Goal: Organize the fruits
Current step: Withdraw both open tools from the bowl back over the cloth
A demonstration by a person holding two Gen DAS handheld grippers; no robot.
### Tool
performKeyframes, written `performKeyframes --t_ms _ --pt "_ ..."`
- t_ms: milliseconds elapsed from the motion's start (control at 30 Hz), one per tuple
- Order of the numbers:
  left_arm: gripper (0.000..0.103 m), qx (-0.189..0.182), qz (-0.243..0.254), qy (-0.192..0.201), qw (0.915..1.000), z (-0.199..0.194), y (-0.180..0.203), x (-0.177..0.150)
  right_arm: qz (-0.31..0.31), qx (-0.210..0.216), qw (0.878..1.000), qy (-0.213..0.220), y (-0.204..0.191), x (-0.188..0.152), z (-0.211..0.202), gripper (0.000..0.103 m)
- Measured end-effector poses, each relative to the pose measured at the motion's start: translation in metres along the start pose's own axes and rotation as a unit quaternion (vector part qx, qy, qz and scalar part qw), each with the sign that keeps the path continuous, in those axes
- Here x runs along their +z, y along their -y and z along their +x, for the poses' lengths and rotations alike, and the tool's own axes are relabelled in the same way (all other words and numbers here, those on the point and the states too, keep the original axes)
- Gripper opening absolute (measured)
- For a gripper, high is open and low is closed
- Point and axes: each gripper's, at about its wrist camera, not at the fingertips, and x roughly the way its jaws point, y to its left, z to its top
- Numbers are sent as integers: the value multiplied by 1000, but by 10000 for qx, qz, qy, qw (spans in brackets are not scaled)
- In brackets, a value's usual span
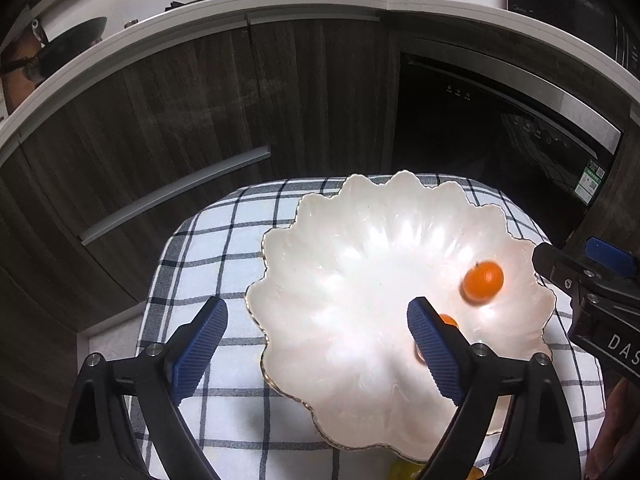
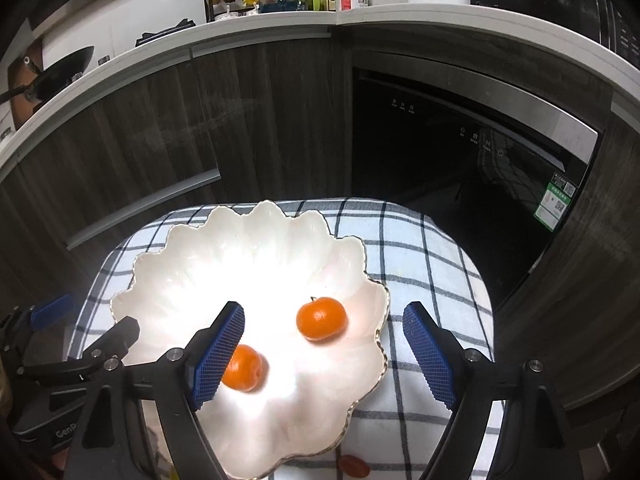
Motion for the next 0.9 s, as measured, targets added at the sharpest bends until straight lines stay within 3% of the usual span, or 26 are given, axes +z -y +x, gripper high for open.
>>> performKeyframes --t_ms 900 --pt "95 -2 -9 238 9997 -54 11 2 54 -165 9991 387 16 -2 -56 83"
